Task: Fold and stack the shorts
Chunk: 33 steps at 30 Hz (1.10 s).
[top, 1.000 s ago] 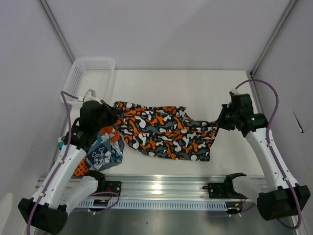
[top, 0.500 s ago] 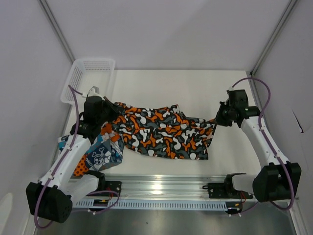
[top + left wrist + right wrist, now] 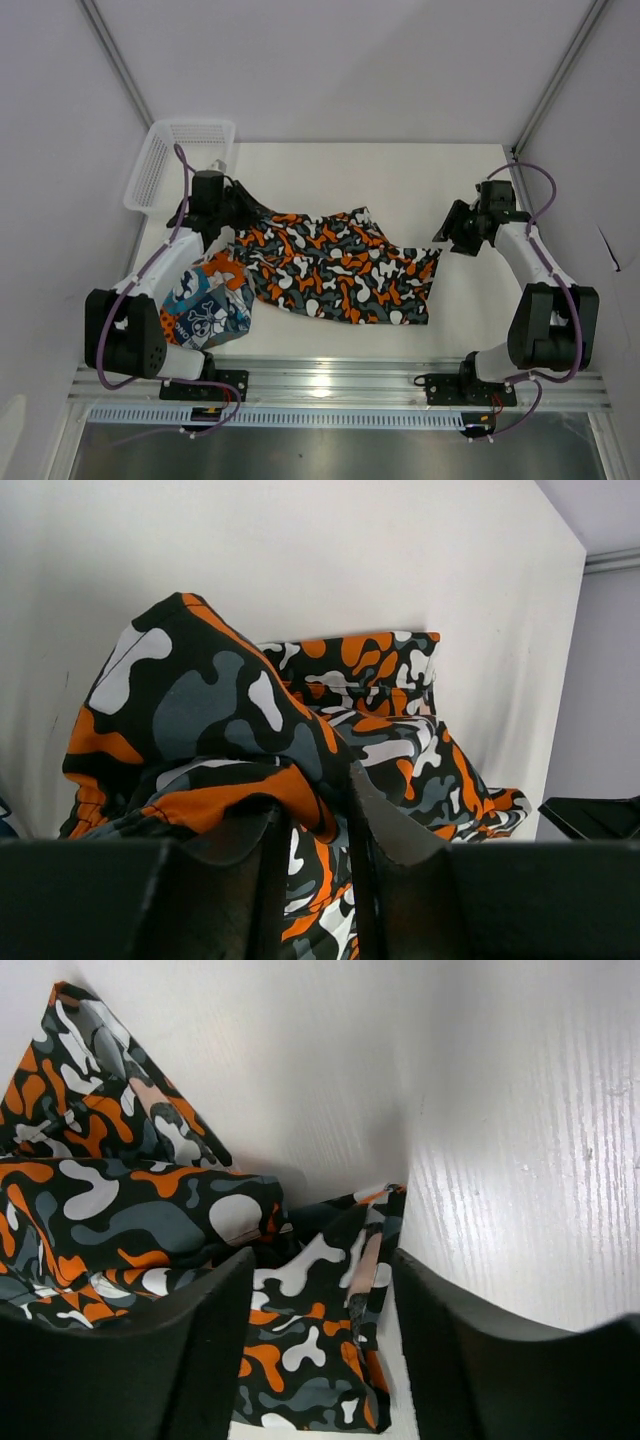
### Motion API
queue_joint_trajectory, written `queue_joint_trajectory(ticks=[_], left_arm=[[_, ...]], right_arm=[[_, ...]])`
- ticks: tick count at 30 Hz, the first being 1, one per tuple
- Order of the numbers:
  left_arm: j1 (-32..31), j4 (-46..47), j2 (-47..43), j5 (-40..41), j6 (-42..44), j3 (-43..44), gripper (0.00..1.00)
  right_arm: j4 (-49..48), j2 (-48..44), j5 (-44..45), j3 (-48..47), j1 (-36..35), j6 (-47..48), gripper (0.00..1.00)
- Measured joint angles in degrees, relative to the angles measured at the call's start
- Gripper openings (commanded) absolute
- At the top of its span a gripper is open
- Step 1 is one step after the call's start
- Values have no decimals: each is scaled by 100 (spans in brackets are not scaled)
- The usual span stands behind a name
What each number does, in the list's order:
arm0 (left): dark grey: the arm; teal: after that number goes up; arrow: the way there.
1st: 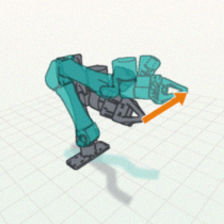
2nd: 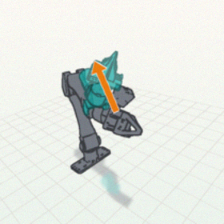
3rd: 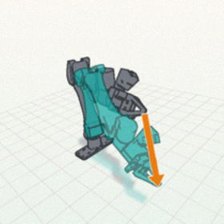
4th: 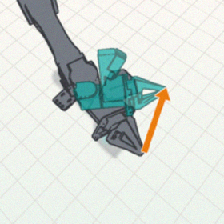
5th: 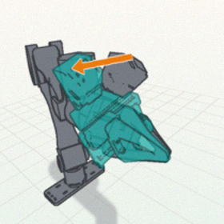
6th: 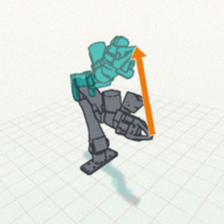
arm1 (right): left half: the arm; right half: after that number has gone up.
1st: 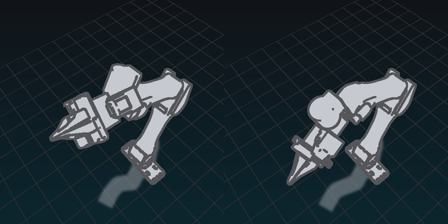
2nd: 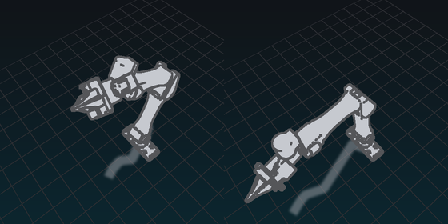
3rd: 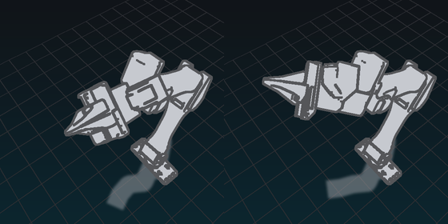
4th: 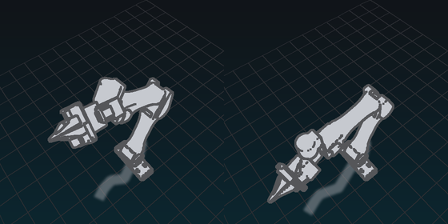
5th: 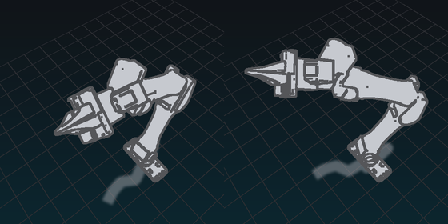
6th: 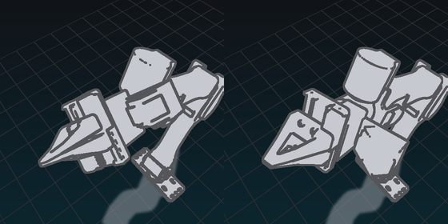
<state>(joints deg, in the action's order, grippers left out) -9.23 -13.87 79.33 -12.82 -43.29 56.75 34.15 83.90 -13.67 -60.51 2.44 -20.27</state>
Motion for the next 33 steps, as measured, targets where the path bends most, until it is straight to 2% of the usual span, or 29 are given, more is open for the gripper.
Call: queue_joint_trajectory(ticks=[2, 3, 6, 14, 19, 26, 31, 33], left_arm=[[31, 26, 9, -72, 24, 9, 35], [42, 31, 7, -94, 33, 31, 43], [48, 37, 9, -109, 79, 127, 51], [74, 7, 13, -107, 94, 380, 54], [105, -63, 9, -92, 149, 496, 69], [142, -424, -236, -72, 254, 498, 82], [186, -811, -680, -59, 457, 498, 98], [240, -986, -874, -37, 520, 498, 99]], right_arm=[[-205, -109, -170, 225, 151, -11, 64], [-317, -201, -247, 361, 214, -15, 64], [-605, -540, -531, 793, 380, -39, 61], [-2076, -1530, -1578, 2461, 625, -221, 58], [-2625, -2258, -1873, 3126, 645, -350, 60], [-3554, -2048, -2170, 3248, 649, -479, 58], [-3904, -1694, -2234, 3283, 638, -544, 57], [-3982, -1698, -2229, 3351, 616, -544, 58]])
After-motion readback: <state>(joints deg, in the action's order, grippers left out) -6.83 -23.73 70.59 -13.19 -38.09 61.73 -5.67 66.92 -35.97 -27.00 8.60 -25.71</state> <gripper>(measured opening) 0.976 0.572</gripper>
